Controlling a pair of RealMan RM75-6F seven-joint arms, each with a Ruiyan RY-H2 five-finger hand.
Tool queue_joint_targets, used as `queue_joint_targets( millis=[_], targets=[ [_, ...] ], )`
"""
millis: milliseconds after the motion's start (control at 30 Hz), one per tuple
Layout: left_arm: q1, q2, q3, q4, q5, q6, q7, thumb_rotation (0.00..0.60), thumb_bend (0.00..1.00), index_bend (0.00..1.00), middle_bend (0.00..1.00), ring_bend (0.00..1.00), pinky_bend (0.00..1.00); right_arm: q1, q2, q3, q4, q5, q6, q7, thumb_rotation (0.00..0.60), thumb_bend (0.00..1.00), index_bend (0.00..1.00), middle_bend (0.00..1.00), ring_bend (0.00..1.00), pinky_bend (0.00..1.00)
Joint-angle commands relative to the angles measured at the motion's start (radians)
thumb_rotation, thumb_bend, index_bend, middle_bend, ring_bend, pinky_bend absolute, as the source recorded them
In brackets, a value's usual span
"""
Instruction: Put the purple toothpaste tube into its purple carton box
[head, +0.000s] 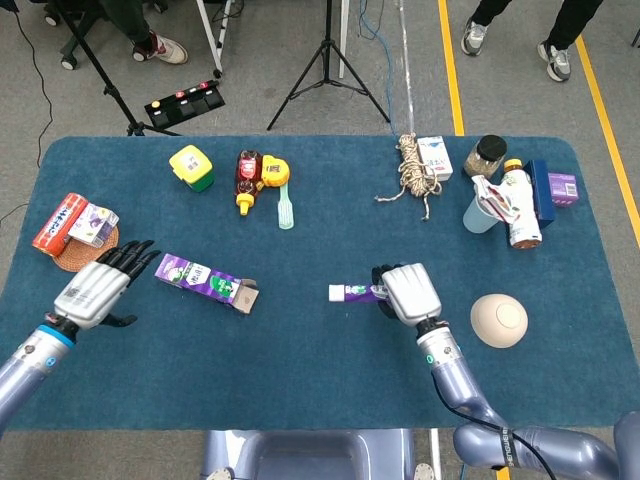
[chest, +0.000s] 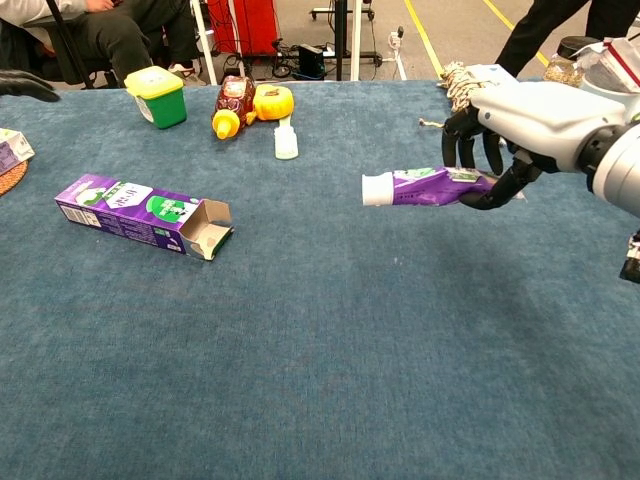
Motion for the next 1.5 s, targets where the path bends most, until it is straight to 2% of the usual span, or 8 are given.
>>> queue_joint_targets(
  millis=[33,367,767,933,1033,1100,1200,1500],
  targets=[
    [-0.049,-0.039,-0.012,0.026,-0.007,-0.057,0.053,0.6,0.06,0.0,0.0,0.0,0.14,-0.006,0.013,-0.002,-0.014,-0.003,0.006,-0.001,0.6,0.5,0.57,0.59,0.58,0.73],
    [-0.142,-0.151,-0.016,0.134,-0.117,-0.206,0.187,0.6,0.06,0.0,0.0,0.0,0.14,-0.023,0.072,-0.002,-0.052,-0.015,0.019,0.022,0.6,0.5,0.57,0.59,0.58,0.73],
    [-0.201,-0.253,-0.025,0.213,-0.222,-0.266,0.284,0.6,0.07,0.0,0.0,0.0,0.14,-0.037,0.089,-0.016,-0.067,-0.041,0.03,0.038,0.6,0.51,0.57,0.6,0.59,0.74],
    [-0.22,-0.302,-0.025,0.243,-0.264,-0.281,0.318,0.6,0.11,0.01,0.0,0.0,0.21,-0.04,0.091,-0.02,-0.067,-0.048,0.032,0.04,0.6,0.51,0.58,0.6,0.59,0.74],
    [-0.226,-0.347,-0.026,0.276,-0.29,-0.263,0.361,0.6,0.16,0.19,0.1,0.07,0.36,-0.044,0.095,-0.026,-0.069,-0.059,0.033,0.048,0.6,0.51,0.58,0.6,0.59,0.74],
    [-0.226,-0.357,-0.025,0.28,-0.297,-0.251,0.37,0.6,0.18,0.36,0.27,0.2,0.49,-0.045,0.095,-0.028,-0.069,-0.06,0.031,0.051,0.6,0.51,0.58,0.6,0.59,0.74],
    [-0.226,-0.356,-0.022,0.276,-0.302,-0.235,0.377,0.6,0.2,0.48,0.4,0.32,0.59,-0.047,0.093,-0.031,-0.069,-0.066,0.031,0.051,0.6,0.51,0.58,0.6,0.59,0.74],
    [-0.255,-0.287,-0.045,0.181,-0.352,-0.232,0.408,0.6,0.2,0.51,0.43,0.35,0.6,-0.051,0.09,-0.034,-0.092,-0.081,0.039,0.04,0.6,0.51,0.58,0.6,0.59,0.74]
  ],
)
